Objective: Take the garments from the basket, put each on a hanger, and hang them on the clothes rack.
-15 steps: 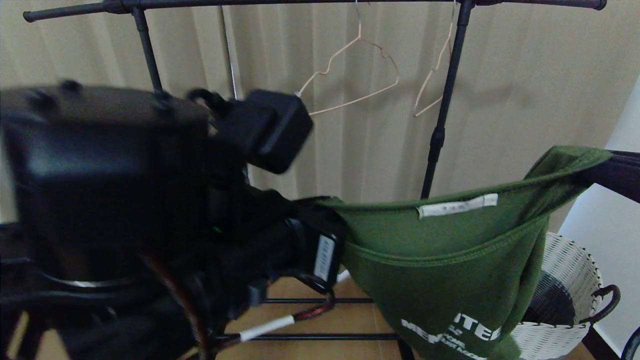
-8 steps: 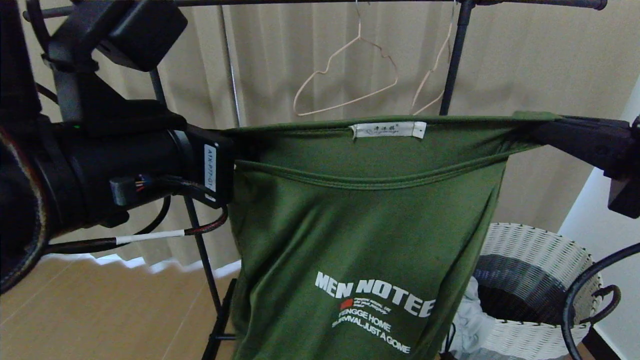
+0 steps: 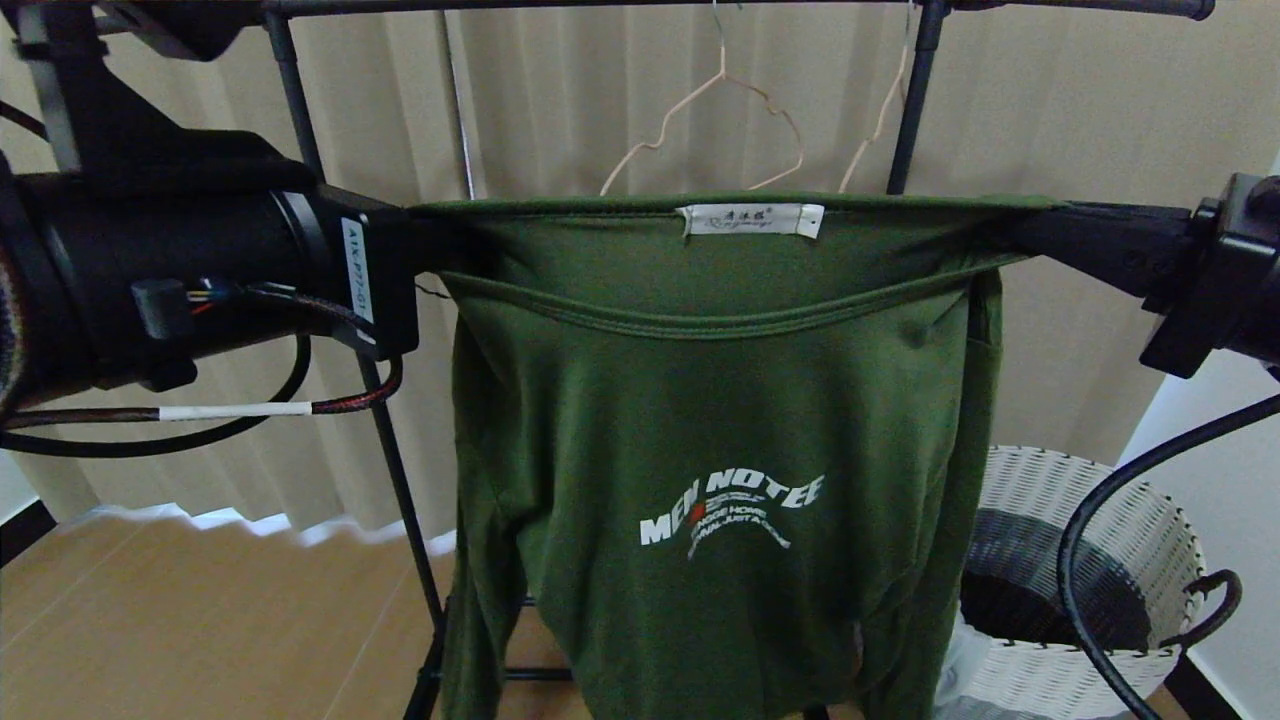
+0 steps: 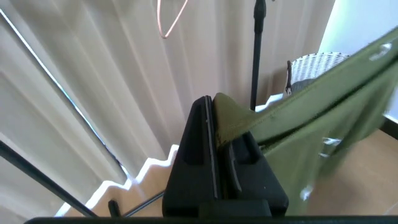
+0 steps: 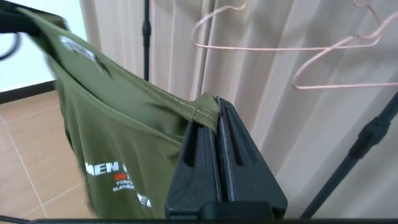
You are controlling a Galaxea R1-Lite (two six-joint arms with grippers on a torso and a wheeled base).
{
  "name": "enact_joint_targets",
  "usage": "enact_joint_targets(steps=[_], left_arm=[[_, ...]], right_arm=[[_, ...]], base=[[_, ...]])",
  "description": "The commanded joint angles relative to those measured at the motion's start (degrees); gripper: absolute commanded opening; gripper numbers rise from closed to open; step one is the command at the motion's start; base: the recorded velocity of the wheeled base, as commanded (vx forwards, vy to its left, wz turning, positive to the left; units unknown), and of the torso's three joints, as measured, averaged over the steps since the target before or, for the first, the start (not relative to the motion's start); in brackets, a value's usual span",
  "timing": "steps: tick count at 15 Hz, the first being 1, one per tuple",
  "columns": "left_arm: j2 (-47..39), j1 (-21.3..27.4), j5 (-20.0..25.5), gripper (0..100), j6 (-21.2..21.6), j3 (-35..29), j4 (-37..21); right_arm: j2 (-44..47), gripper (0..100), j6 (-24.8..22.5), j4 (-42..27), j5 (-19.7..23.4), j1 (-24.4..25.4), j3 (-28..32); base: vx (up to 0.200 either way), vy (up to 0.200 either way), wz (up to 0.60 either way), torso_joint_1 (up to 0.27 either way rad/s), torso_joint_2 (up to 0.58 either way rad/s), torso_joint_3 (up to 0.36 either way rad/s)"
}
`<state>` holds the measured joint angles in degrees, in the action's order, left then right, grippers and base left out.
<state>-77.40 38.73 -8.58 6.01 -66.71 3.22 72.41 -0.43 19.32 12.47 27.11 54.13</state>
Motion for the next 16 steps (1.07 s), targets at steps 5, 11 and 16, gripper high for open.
enact_joint_targets(steps=[5, 11, 16], left_arm=[[-0.47, 0.12, -0.12, 0, -0.03, -0.27, 0.12], [-10.40, -0.15, -0.47, 0, -1.35, -6.77, 6.27], [-16.03, -0.23, -0.47, 0, -3.29, -12.13, 6.36]], right_arm=[[-1.75, 0, -0.10, -2.45, -0.08, -1.27, 0.01], [-12.03, 0, 0.08, -16.42, 1.33, -0.48, -0.34], [-18.01, 0, -0.01, -18.97, 14.60, 1.36, -4.12]], base=[[0.000, 0.000, 0.00, 0.000, 0.00, 0.000], [0.000, 0.000, 0.00, 0.000, 0.00, 0.000], [0.000, 0.000, 0.00, 0.000, 0.00, 0.000]])
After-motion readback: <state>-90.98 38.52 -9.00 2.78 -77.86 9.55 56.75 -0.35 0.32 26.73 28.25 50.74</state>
